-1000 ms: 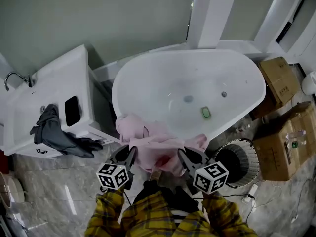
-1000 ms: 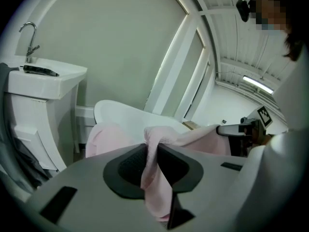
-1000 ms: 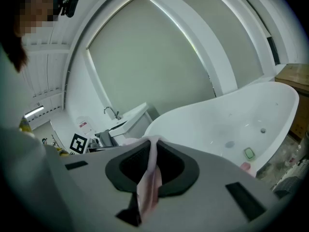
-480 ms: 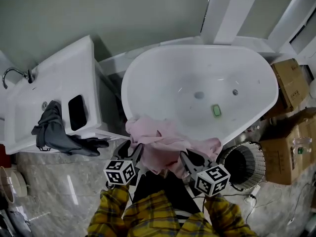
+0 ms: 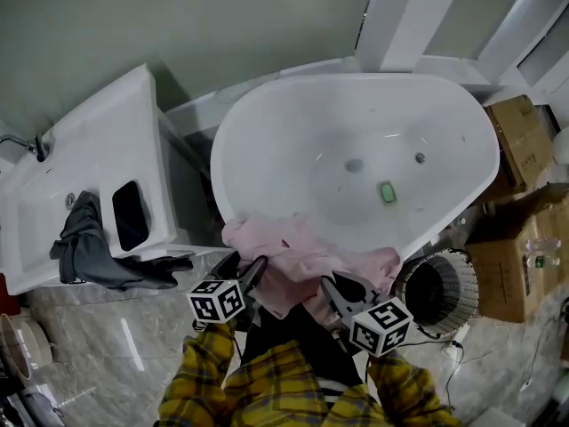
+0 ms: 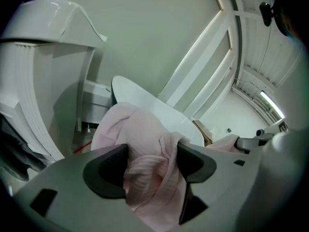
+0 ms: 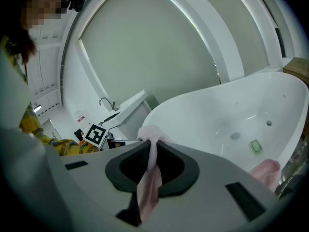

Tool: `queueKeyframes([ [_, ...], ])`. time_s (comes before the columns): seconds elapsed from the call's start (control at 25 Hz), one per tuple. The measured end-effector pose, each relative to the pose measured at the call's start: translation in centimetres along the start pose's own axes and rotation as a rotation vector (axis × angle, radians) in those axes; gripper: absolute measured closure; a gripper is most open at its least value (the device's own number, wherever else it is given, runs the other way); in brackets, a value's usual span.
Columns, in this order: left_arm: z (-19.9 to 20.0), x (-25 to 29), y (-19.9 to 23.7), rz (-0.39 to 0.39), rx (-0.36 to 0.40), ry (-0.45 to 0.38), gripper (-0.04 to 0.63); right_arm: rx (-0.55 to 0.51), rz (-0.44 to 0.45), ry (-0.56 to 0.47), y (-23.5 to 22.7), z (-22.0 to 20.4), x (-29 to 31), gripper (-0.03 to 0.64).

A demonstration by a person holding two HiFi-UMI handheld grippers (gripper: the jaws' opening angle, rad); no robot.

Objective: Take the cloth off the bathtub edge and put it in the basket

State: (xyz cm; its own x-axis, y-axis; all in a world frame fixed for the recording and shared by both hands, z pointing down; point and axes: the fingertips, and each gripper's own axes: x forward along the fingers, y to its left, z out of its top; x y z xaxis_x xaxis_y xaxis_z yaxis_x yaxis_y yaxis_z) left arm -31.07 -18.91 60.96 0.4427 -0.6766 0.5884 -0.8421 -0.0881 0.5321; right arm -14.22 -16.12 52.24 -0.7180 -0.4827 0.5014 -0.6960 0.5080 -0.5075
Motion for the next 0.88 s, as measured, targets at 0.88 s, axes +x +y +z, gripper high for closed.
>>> queueKeyframes([
  [0.88,2.2,-2.1,-5.2,-0.147,0.067,0.015,0.488,0.073,-0.068,-0.069,-0.6,-0.3,-1.5,0.563],
])
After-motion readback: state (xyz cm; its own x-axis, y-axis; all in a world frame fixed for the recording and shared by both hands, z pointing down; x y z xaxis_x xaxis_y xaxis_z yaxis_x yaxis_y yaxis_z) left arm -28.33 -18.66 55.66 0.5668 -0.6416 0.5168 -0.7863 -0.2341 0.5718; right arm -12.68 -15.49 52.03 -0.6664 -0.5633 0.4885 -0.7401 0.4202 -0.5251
